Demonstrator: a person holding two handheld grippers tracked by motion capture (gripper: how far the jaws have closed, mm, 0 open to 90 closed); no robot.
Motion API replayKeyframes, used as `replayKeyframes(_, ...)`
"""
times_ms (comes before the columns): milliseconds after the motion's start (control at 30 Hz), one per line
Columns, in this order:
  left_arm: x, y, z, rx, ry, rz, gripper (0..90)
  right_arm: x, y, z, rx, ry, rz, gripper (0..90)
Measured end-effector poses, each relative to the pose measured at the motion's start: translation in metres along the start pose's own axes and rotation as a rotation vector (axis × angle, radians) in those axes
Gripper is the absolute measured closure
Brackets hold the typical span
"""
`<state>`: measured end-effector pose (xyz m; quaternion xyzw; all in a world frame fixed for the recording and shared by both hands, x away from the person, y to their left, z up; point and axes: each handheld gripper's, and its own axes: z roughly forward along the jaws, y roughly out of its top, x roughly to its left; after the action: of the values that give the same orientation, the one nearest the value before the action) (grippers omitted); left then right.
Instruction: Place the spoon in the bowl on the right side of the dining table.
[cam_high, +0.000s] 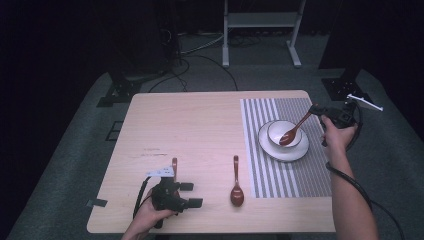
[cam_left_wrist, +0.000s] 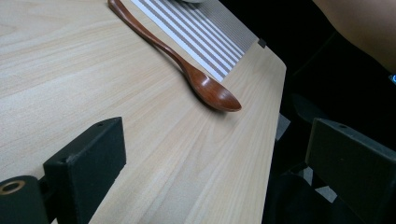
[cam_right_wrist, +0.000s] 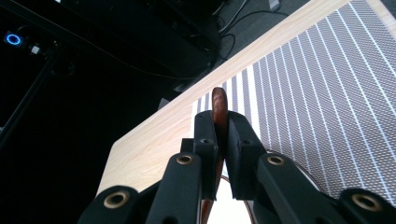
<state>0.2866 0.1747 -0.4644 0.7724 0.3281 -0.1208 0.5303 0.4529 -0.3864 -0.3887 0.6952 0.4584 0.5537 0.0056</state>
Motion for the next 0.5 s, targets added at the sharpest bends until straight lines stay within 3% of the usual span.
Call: replayKeyframes(500,0.000,0.000,0.000,0.001,0.001,-0.001,3.8,-0.013,-0.005,0.002,0.000,-0.026,0.010,83.0)
